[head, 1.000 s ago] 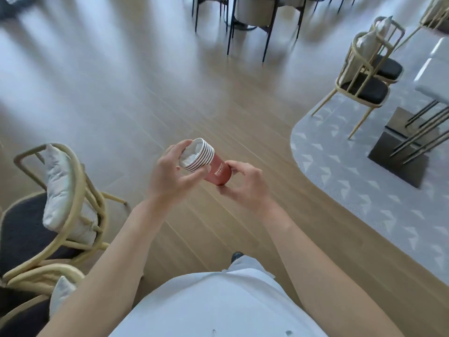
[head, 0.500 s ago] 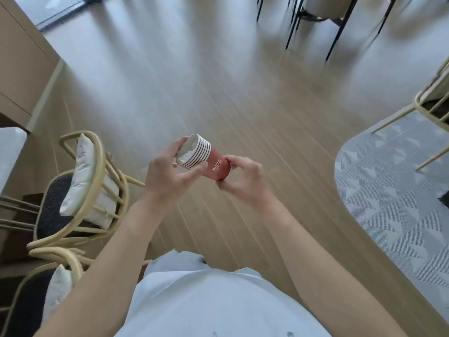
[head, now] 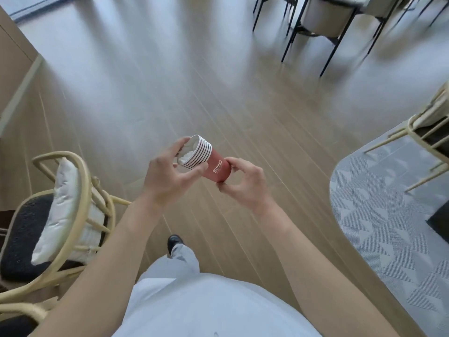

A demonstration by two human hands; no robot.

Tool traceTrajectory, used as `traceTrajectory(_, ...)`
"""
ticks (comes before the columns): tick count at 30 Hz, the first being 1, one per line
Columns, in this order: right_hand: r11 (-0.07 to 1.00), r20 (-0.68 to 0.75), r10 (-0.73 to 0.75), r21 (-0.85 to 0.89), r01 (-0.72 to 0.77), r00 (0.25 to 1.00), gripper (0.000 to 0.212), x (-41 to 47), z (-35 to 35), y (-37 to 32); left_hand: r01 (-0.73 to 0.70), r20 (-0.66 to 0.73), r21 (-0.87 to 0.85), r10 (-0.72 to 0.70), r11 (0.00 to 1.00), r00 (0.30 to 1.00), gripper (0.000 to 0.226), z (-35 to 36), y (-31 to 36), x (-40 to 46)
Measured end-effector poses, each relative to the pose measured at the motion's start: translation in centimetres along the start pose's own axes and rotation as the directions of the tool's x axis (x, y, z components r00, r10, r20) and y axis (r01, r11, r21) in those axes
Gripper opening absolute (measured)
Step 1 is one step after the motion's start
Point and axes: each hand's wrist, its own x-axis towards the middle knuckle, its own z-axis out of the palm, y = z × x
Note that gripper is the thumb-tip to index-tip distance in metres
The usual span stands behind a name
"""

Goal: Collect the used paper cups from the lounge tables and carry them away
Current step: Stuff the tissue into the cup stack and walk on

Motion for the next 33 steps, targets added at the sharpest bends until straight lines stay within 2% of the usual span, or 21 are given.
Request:
traceTrajectory(6, 0.999, 0.023, 0.012, -0.033, -0.012, 1.0, 0.05, 8.2, 5.7, -3.3, -0.014, 0.005, -0.045, 0.015, 0.999, 1.0, 0.07, -6.1, -3.7, 8.1)
traceTrajectory(12, 0.994, 0.094, -0.057, -0.087, 0.065, 0.994, 0.047, 15.7, 11.5, -8.3, 0.0, -0.098, -0.079, -0.008, 0.997, 0.995, 0.059, -13.4, -7.3, 13.8)
traceTrajectory(16, 0.99, 0.173, -0.085, -0.094, 0.102, 0.981, 0.048, 19.4, 15.5, -10.4, 0.036, -0.181, -0.084, -0.051, 0.996, 0.982, 0.064, -16.8, -10.1, 15.2)
traceTrajectory(20, 0.987, 0.257, -0.127, -0.062, 0.148, 0.958, 0.051, 22.9, 19.5, -12.4, 0.08, -0.284, -0.078, -0.099, 0.994, 0.954, 0.076, -20.2, -12.1, 16.1)
traceTrajectory(25, 0.972, 0.343, -0.215, -0.011, 0.233, 0.914, 0.051, 27.6, 24.0, -14.0, 0.161, -0.395, -0.04, -0.164, 0.986, 0.904, 0.07, -23.4, -14.0, 17.9)
traceTrajectory(33, 0.959, 0.469, -0.274, 0.075, 0.272, 0.84, 0.05, 37.2, 27.1, -12.7, 0.241, -0.508, -0.022, -0.218, 0.97, 0.833, 0.074, -23.4, -15.9, 25.3)
